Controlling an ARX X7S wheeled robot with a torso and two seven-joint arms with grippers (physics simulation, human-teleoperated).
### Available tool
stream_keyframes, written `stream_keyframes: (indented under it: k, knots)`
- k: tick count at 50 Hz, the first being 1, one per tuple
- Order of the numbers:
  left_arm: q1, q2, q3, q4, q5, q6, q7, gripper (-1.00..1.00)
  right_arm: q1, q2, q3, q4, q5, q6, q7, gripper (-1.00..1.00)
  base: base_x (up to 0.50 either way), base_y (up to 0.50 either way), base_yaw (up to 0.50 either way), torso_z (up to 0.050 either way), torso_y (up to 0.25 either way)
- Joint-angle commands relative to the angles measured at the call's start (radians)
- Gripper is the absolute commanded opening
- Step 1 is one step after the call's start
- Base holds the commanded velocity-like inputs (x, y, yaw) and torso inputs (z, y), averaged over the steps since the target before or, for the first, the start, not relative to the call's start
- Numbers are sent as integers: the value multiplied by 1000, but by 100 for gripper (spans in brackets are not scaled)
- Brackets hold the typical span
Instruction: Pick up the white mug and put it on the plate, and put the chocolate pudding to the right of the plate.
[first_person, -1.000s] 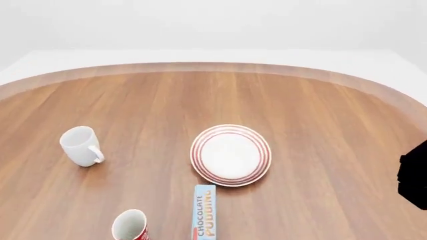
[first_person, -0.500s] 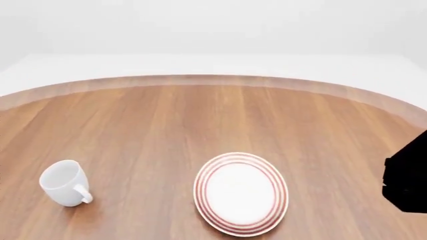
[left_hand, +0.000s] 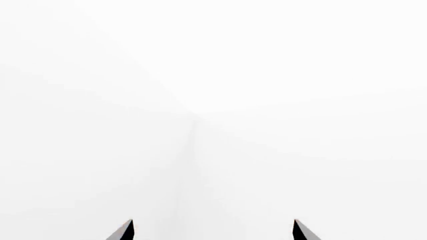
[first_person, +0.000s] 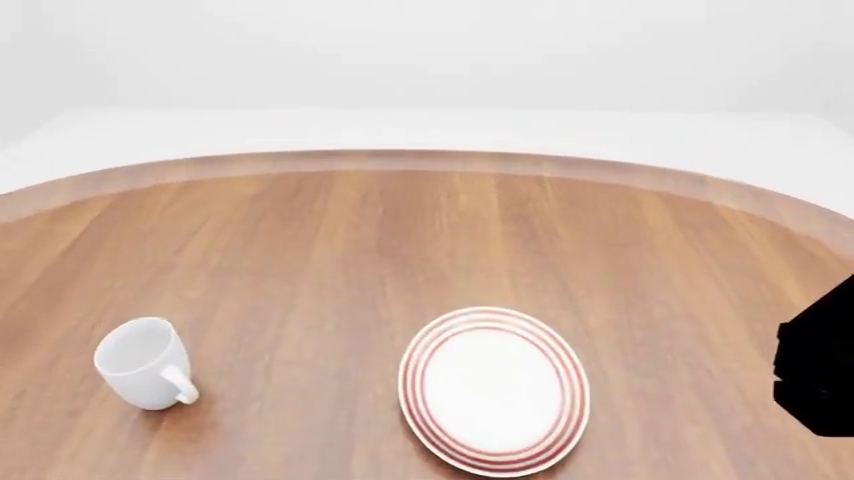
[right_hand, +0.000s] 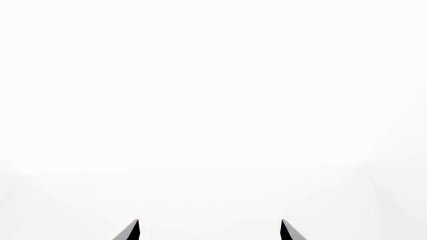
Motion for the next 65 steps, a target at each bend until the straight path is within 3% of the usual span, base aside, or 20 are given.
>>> stream_keyframes:
  k: [1, 15, 19, 37, 44, 47, 50, 52, 58, 65]
  knots:
    - [8, 10, -15, -10, 12, 17, 16, 100, -5, -21, 18, 6, -33, -20, -24, 100, -11, 480, 0, 0, 0]
    - [5, -5, 11, -15, 18, -1, 9, 100, -6, -19, 25, 16, -14, -17, -7, 100, -4, 148, 0, 0, 0]
    - [-10, -33, 41, -2, 55, -77, -6, 100, -6, -17, 25, 13, -13, -14, -4, 100, 0, 0, 0, 0, 0]
    - [-19, -47, 65, -5, 52, -101, -31, 100, -8, -11, 14, 21, -13, -22, -1, 100, 0, 0, 0, 6, -250]
    - [-29, -56, 76, 10, 48, -127, -50, 100, -9, -9, 11, 22, -15, -25, 1, 100, 0, 0, 0, 0, -3]
    - [-66, -147, 133, 23, -19, -230, -151, 100, -9, -8, 10, 21, -16, -26, 2, 100, 0, 0, 0, 0, 0]
    - [-134, -325, 242, 23, -179, -301, -372, 100, -10, -6, 9, 19, -15, -27, 3, 100, 0, 0, 0, 0, 0]
    - [-242, -385, 311, 22, -316, -375, -480, 100, -10, -6, 7, 19, -16, -27, 4, 100, 0, 0, 0, 0, 0]
    - [-577, -353, 427, -26, -655, -616, -657, 100, -14, -5, 6, 22, -15, -32, 5, 100, 0, 0, 0, 0, 0]
    - [-745, -265, 551, -83, -750, -747, -736, 100, -17, -3, 2, 22, -15, -34, 6, 100, 0, 0, 0, 0, 0]
